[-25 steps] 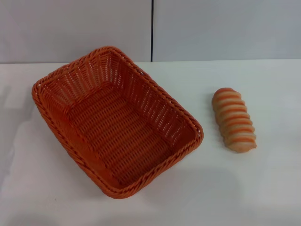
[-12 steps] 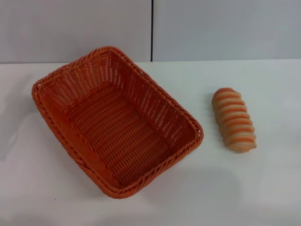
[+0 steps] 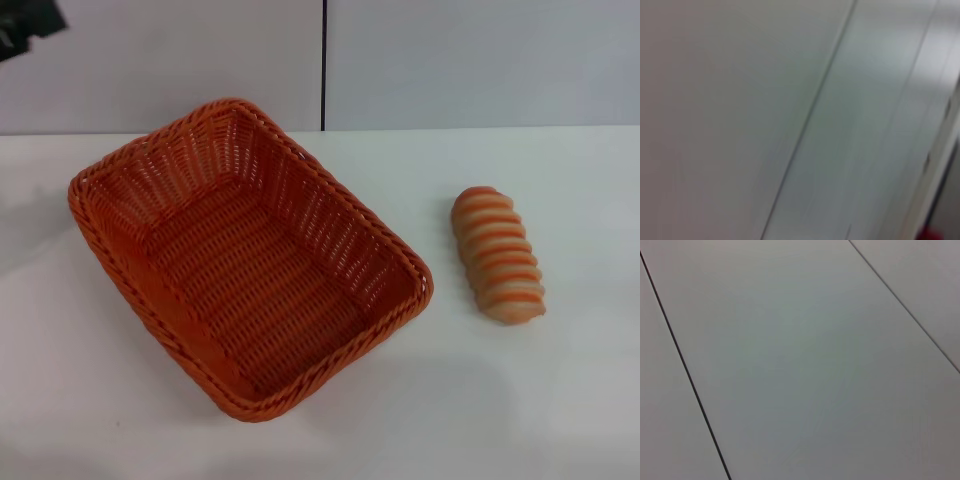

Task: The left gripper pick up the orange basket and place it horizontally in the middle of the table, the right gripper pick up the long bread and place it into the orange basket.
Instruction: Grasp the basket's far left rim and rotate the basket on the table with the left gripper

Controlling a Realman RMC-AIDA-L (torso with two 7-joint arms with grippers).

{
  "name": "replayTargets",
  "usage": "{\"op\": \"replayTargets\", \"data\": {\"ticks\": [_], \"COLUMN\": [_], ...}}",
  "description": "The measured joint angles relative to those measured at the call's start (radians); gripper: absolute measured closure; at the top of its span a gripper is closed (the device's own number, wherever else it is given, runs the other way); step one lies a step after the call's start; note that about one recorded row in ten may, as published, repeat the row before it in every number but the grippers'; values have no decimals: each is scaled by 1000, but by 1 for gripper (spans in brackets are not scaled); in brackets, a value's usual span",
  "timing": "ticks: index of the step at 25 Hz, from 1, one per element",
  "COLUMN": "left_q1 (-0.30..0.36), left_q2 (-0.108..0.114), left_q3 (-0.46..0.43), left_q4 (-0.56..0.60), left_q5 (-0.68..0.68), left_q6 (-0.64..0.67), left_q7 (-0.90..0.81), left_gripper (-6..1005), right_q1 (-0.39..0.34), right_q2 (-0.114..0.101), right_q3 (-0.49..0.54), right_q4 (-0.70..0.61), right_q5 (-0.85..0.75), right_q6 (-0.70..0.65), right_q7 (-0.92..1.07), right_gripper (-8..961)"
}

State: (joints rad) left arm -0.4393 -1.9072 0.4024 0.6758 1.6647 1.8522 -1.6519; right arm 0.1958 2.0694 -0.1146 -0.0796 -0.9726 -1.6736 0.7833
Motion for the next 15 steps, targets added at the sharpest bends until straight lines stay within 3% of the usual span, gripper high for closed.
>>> {"op": "replayTargets", "data": {"ticks": [1, 3, 5, 6, 10, 15], "left_q1": [-6, -42, -55, -85, -135, -147], "left_q2": [7, 13, 10, -3, -32, -42], "left_q3": [30, 124, 136, 148, 155, 160], "left_q4": [31, 208, 247, 327, 435, 463], "left_q5": [2, 108, 154, 262, 420, 465], "left_q6": [-2, -48, -58, -71, -97, -113], "left_q7": [-25, -133, -154, -191, -234, -244], "left_gripper": [259, 259, 259, 259, 259, 259], "right_q1": [1, 3, 4, 4, 3, -2], "right_q2": [0, 0, 0, 0, 0, 1], "right_q3": [0, 0, 0, 0, 0, -1], "right_q4": [-1, -1, -1, -1, -1, 2], "right_q5": [0, 0, 0, 0, 0, 0], "right_q6": [0, 1, 2, 3, 10, 21], "right_q7": [0, 1, 1, 1, 1, 1], "right_gripper": [431, 431, 431, 431, 432, 432]}}
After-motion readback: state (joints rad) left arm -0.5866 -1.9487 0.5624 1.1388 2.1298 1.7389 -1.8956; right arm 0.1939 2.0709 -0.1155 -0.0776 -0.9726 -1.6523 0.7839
